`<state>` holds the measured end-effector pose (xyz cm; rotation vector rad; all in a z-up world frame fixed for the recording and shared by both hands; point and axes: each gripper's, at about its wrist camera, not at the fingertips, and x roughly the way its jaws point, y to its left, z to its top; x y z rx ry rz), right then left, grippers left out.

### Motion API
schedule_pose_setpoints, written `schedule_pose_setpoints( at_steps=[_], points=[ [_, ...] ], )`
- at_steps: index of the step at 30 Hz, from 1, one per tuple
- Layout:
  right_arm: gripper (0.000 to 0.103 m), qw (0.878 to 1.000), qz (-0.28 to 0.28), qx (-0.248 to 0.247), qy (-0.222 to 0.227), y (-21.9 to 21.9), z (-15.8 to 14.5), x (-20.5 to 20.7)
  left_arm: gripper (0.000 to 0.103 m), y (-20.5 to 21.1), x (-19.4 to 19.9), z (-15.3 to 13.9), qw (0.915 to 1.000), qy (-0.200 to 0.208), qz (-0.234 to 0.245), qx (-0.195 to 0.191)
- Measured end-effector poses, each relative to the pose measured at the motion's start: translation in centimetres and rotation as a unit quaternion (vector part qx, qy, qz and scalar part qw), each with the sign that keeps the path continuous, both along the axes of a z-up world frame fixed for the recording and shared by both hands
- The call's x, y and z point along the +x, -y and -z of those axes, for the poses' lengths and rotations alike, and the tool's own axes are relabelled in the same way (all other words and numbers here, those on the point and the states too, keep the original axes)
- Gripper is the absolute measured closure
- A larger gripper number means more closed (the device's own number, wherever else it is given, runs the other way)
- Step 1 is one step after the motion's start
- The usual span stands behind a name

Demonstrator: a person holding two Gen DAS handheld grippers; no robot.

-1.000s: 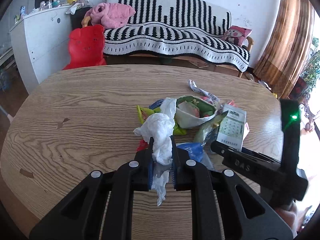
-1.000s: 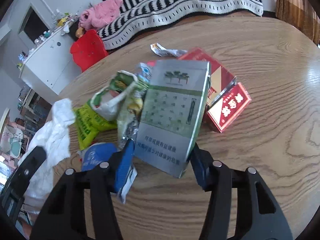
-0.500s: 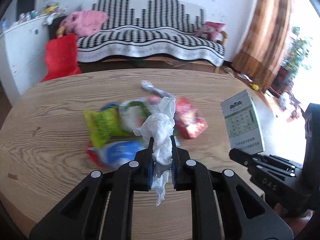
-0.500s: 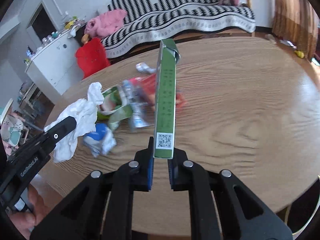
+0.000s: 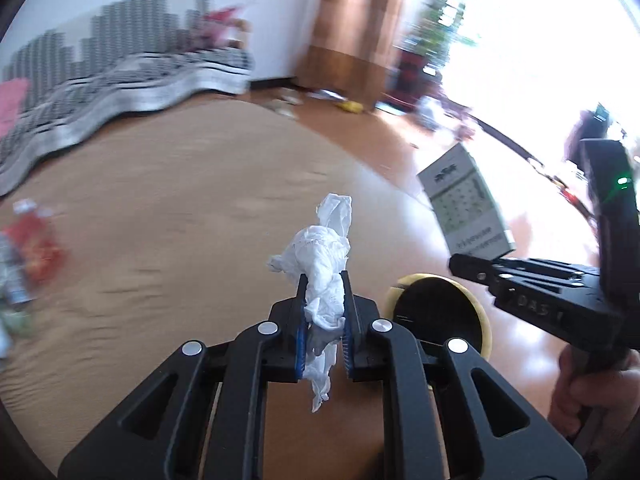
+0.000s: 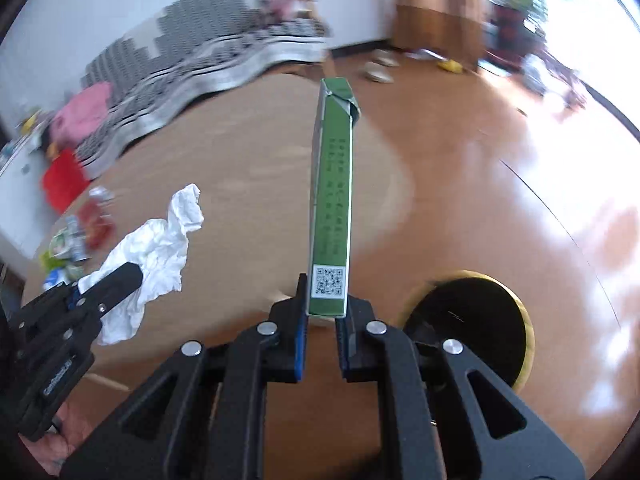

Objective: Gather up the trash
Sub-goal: 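Carry tissue and green box over the bin and open both grippers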

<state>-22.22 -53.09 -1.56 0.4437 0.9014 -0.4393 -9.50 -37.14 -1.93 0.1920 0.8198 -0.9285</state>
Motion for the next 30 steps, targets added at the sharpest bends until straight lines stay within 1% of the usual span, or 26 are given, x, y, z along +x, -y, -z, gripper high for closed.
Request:
schedule_pose_setpoints(
  at_steps=[1, 3, 4, 7, 10, 13, 14, 16, 20, 21, 22, 23, 24, 25, 30],
  points=[
    [0.091, 1.000, 0.019, 0.003, -0.008, 1.9, 0.9, -1.9, 0.090, 1.9, -1.1, 0.7, 0.9997, -0.009, 0.021, -0.003],
    [0.091, 0.999, 0.040, 0.014, -0.022, 4.3, 2.3, -4.3, 0.090, 4.9, -2.6, 2.2, 0.9984, -0.027, 0.049, -0.004],
    [0.091, 0.998, 0.054, 0.024, -0.033, 5.9, 3.5, -5.9, 0.090, 6.3, -3.3, 3.1, 0.9973, -0.039, 0.063, -0.002],
    [0.091, 0.995, 0.072, 0.039, -0.055, 8.7, 5.9, -9.0, 0.090, 10.7, -5.5, 6.6, 0.9921, -0.073, 0.100, 0.019],
    [0.091, 0.992, 0.085, 0.057, -0.078, 10.5, 8.2, -11.1, 0.090, 13.8, -6.9, 9.8, 0.9868, -0.101, 0.120, 0.039],
    [0.091, 0.988, 0.092, 0.084, -0.095, 12.1, 10.4, -12.2, 0.090, 16.0, -7.4, 12.5, 0.9829, -0.123, 0.125, 0.056],
    [0.091, 0.987, 0.091, 0.088, -0.099, 12.2, 10.7, -12.1, 0.090, 16.7, -7.5, 13.5, 0.9811, -0.134, 0.126, 0.061],
    [0.091, 0.986, 0.090, 0.091, -0.105, 12.0, 11.1, -12.2, 0.090, 17.9, -7.7, 15.3, 0.9781, -0.150, 0.125, 0.072],
    [0.091, 0.986, 0.087, 0.098, -0.105, 12.3, 11.3, -12.0, 0.088, 20.0, -7.6, 17.1, 0.9753, -0.160, 0.125, 0.087],
    [0.091, 0.986, 0.088, 0.100, -0.104, 12.2, 11.3, -11.6, 0.084, 20.4, -7.6, 17.5, 0.9746, -0.162, 0.125, 0.091],
    [0.091, 0.985, 0.089, 0.102, -0.104, 12.5, 11.3, -11.4, 0.062, 20.7, -7.5, 17.8, 0.9737, -0.165, 0.125, 0.095],
    [0.091, 0.985, 0.090, 0.103, -0.105, 12.7, 11.4, -11.4, 0.032, 20.9, -7.6, 17.9, 0.9740, -0.168, 0.120, 0.093],
    [0.091, 0.985, 0.091, 0.105, -0.106, 12.5, 11.4, -11.0, 0.025, 21.0, -6.9, 17.7, 0.9754, -0.167, 0.113, 0.090],
    [0.091, 0.984, 0.092, 0.106, -0.107, 12.6, 11.6, -10.8, 0.025, 20.8, -6.6, 17.5, 0.9783, -0.159, 0.101, 0.086],
    [0.091, 0.983, 0.095, 0.110, -0.110, 12.7, 11.9, -10.4, 0.024, 20.3, -6.0, 17.1, 0.9769, -0.172, 0.098, 0.080]
  ],
)
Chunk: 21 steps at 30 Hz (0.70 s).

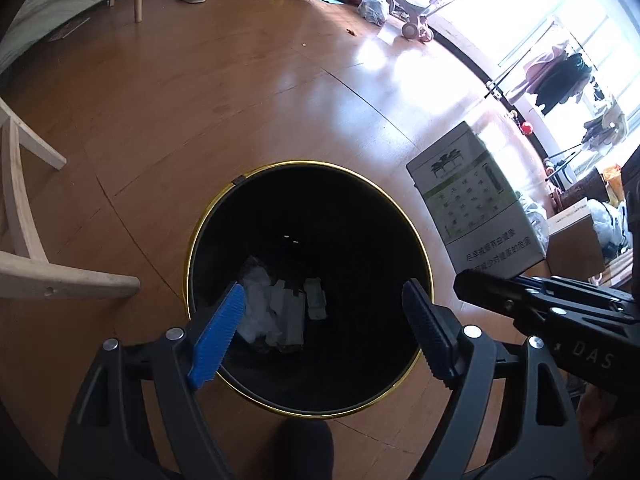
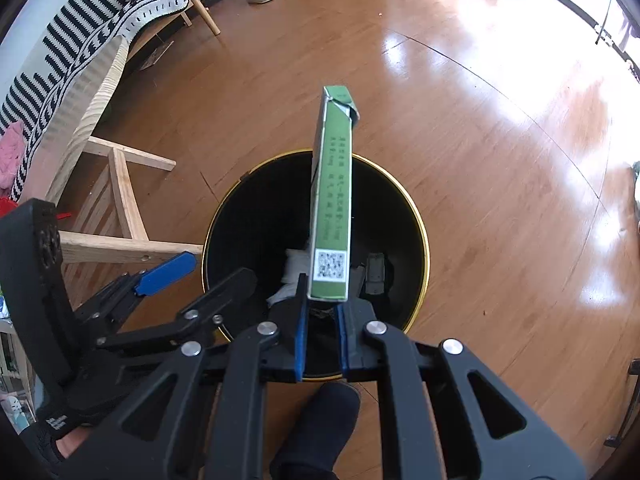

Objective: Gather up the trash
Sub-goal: 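Carry tissue and green box over the bin and open both grippers, then grasp the green snack bag with the left gripper while the right grasps the red cigarette box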

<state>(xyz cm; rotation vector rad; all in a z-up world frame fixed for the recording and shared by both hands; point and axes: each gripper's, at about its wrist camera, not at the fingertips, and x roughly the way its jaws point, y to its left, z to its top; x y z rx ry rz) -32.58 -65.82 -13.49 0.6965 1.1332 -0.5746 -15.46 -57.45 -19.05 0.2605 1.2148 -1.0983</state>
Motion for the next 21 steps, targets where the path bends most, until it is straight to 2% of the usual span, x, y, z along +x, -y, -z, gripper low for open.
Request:
schedule_pose_setpoints(
  at_steps=[3, 5, 7, 8, 9, 14, 16, 21],
  points=[
    [0.091, 1.000, 0.007, -0.003, 0.001, 0.2, -0.2, 0.0, 0.021, -0.4, 0.2, -0.3, 1.0000, 0.005, 0.001, 0.003],
    [0.085, 1.000, 0.015, 0.004, 0.003, 0.4, -0.2, -0.1, 0.019, -0.8, 0.6, -0.5, 1.0000, 0.004, -0.004, 0.002],
    [0.045, 1.000, 0.029, -0.008, 0.002, 0.5, -0.6, -0.4, 0.018, -1.5, 0.9, -0.7, 0.9999, 0.001, -0.012, 0.001],
    [0.034, 0.999, 0.035, -0.010, 0.012, 0.7, -1.0, -0.6, 0.017, -1.8, 1.1, -0.8, 0.9999, 0.000, -0.017, 0.002],
    [0.029, 0.999, 0.038, -0.011, 0.016, 0.6, -1.2, -0.7, 0.017, -1.9, 1.3, -0.9, 0.9998, -0.001, -0.018, 0.002],
    [0.028, 0.998, 0.049, -0.025, 0.029, 0.5, -2.9, -0.7, 0.014, -3.0, 1.4, -2.2, 0.9999, 0.003, -0.016, -0.002],
    [0.022, 0.998, 0.048, -0.037, 0.036, 0.4, -4.0, -0.5, 0.013, -3.6, 1.4, -3.0, 0.9998, 0.007, -0.015, -0.008],
    [0.016, 0.995, 0.035, -0.069, 0.059, -1.2, -7.1, 1.5, 0.011, -6.4, 2.1, -6.6, 0.9993, 0.019, -0.019, -0.028]
  ],
)
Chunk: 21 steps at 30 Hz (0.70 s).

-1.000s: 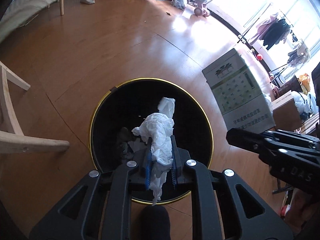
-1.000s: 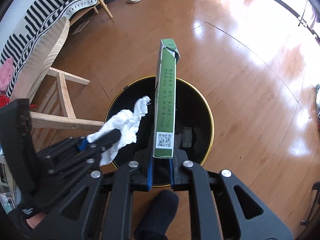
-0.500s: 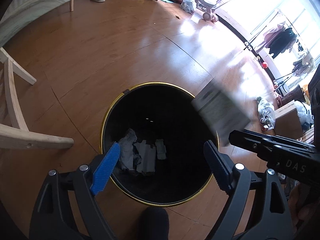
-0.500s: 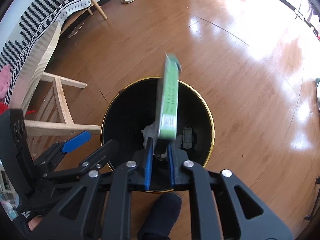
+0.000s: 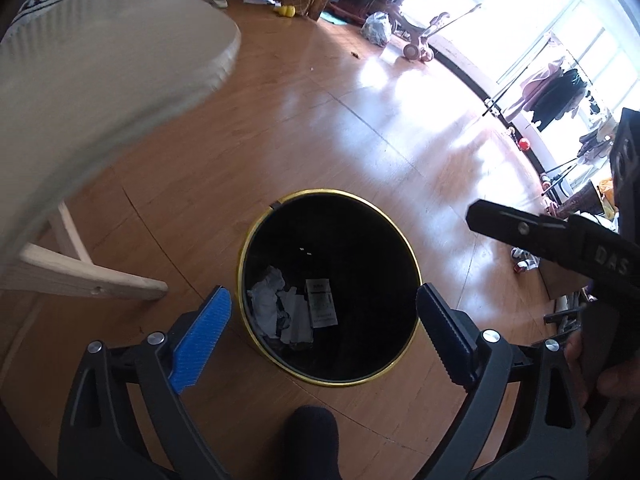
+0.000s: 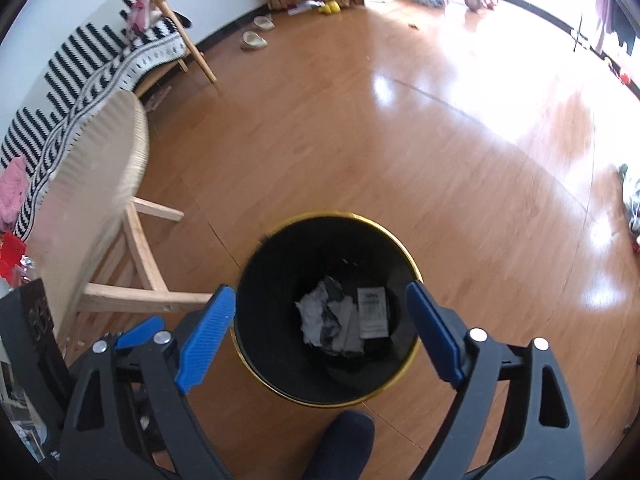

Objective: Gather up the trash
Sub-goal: 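Grasp the green snack bag with the left gripper while the right grasps the red cigarette box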

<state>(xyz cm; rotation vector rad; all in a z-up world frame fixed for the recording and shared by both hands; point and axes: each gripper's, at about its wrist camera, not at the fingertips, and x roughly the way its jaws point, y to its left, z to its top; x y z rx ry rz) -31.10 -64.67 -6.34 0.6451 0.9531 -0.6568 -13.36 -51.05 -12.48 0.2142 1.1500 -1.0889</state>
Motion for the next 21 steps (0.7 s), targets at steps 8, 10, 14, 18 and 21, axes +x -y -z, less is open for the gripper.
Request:
schedule_pose_setpoints(
  at_steps=[8, 10, 14, 18, 21],
  points=[
    [0.011, 0.996, -0.075, -0.027, 0.052, -6.6, -4.9, 7.0, 0.009, -10.8, 5.1, -7.2, 0.9937, 0.069, -0.087, -0.009],
    [0.011, 0.992, -0.104, -0.026, 0.063, -9.2, -5.8, 9.9, 0.009, -14.3, 6.9, -8.7, 0.9889, 0.085, -0.122, -0.005],
    [0.011, 0.983, -0.166, -0.024, 0.078, -14.8, -7.0, 15.5, 0.009, -22.9, 10.7, -11.5, 0.9721, 0.116, -0.204, -0.004],
    [0.011, 0.969, -0.233, -0.020, 0.085, -21.4, -7.8, 21.0, 0.009, -31.0, 13.5, -13.0, 0.9474, 0.151, -0.281, 0.019],
    [0.011, 0.956, -0.279, -0.018, 0.086, -26.6, -7.9, 24.5, 0.009, -37.1, 15.5, -13.3, 0.9276, 0.165, -0.333, 0.037]
  ],
)
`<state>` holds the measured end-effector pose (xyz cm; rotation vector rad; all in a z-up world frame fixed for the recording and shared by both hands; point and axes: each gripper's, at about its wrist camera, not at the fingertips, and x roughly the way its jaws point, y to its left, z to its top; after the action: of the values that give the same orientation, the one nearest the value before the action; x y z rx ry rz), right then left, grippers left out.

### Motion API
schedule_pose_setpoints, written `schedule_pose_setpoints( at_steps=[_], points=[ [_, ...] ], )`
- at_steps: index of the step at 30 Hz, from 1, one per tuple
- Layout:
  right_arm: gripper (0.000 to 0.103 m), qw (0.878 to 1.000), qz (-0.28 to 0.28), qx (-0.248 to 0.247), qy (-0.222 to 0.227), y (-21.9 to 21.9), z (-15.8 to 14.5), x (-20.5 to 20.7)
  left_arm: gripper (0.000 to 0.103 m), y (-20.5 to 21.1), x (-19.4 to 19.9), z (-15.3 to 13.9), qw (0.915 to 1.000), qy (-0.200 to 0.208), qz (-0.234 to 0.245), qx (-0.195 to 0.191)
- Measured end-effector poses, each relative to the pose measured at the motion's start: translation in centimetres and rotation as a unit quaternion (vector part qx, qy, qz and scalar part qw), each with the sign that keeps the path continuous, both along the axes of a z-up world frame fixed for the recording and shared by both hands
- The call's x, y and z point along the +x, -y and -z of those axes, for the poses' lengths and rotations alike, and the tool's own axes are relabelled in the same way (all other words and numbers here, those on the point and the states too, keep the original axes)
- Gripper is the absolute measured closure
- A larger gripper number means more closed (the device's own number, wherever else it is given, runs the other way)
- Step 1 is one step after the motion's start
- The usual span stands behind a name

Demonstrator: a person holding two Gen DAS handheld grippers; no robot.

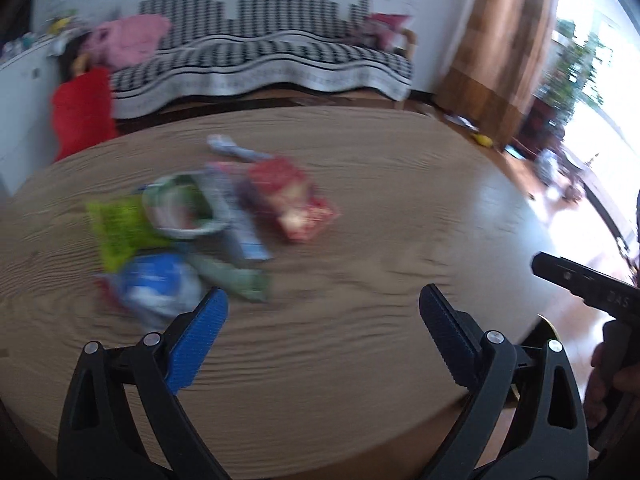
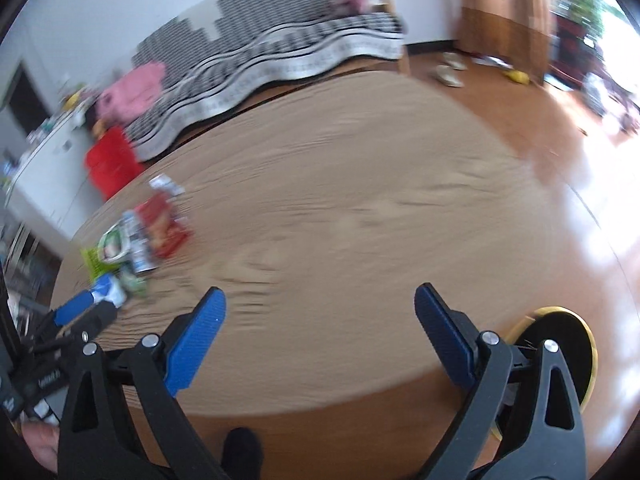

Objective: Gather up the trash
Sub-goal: 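Grasp the green snack bag with the left gripper while the right grasps the red cigarette box, then carry the snack bag and red box over the black bin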

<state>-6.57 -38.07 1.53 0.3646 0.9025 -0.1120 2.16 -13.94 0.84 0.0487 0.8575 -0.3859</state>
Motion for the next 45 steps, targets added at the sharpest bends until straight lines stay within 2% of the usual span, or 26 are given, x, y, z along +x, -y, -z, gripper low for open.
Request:
schedule_pose_setpoints(
  at_steps=[4, 8, 12, 15, 16, 17, 18, 22, 27, 29, 33, 34, 35, 38, 40, 45],
  points=[
    [0.011, 0.999, -0.049, -0.006, -0.005, -5.6, 0.8, 3.5, 0.009, -7.7, 3.5, 0.2, 0.9972, 0.008, -0.074, 0.010],
    [0.011, 0.996, -0.088, -0.021, -0.013, -9.9, 2.0, 6.5, 0.009, -13.0, 7.1, 1.2, 0.9930, -0.005, -0.118, -0.003],
    [0.011, 0.994, -0.101, -0.022, -0.020, -11.7, 3.0, 8.4, 0.009, -14.2, 10.4, 2.8, 0.9931, -0.015, -0.116, 0.004],
    [0.011, 0.994, -0.102, -0.018, -0.024, -12.4, 3.8, 9.5, 0.010, -14.5, 12.4, 4.4, 0.9925, -0.033, -0.117, -0.004],
    [0.011, 0.994, -0.102, -0.016, -0.025, -12.4, 3.9, 9.7, 0.014, -14.7, 12.9, 4.9, 0.9922, -0.040, -0.118, -0.011],
    [0.011, 0.994, -0.102, -0.014, -0.025, -12.4, 4.1, 10.0, 0.044, -14.9, 13.4, 5.2, 0.9921, -0.044, -0.116, -0.018],
    [0.011, 0.994, -0.103, -0.012, -0.025, -12.6, 4.3, 10.5, 0.063, -15.1, 13.5, 5.3, 0.9921, -0.047, -0.114, -0.025],
    [0.011, 0.994, -0.109, -0.011, -0.020, -13.2, 4.7, 12.0, 0.064, -15.7, 12.2, 3.1, 0.9901, -0.039, -0.129, -0.041],
    [0.011, 0.991, -0.124, -0.044, -0.018, -14.7, 5.7, 15.1, 0.064, -16.0, 9.3, -0.4, 0.9909, -0.006, -0.129, -0.038],
    [0.011, 0.990, -0.125, -0.060, -0.021, -15.1, 6.2, 16.2, 0.064, -16.2, 8.1, -1.0, 0.9913, -0.001, -0.123, -0.046],
    [0.012, 0.990, -0.121, -0.067, -0.023, -15.5, 7.3, 18.0, 0.064, -15.6, 7.2, -1.1, 0.9929, 0.002, -0.113, -0.037],
    [0.032, 0.990, -0.126, -0.065, -0.025, -15.5, 7.6, 18.2, 0.064, -15.5, 7.2, -1.1, 0.9932, 0.003, -0.112, -0.034],
    [0.044, 0.989, -0.129, -0.073, -0.020, -15.7, 7.4, 18.2, 0.064, -15.3, 7.3, -0.9, 0.9935, 0.002, -0.110, -0.030],
    [0.045, 0.988, -0.140, -0.062, -0.006, -15.7, 6.2, 17.6, 0.064, -15.0, 7.4, -0.5, 0.9943, -0.006, -0.104, -0.025],
    [0.045, 0.987, -0.142, -0.077, 0.000, -15.7, 5.4, 16.6, 0.064, -14.5, 7.4, -0.4, 0.9950, -0.008, -0.097, -0.024],
    [0.045, 0.989, -0.124, -0.081, -0.001, -12.9, 3.8, 13.0, 0.064, -10.8, 6.4, -0.5, 0.9978, -0.004, -0.065, -0.016]
  ],
)
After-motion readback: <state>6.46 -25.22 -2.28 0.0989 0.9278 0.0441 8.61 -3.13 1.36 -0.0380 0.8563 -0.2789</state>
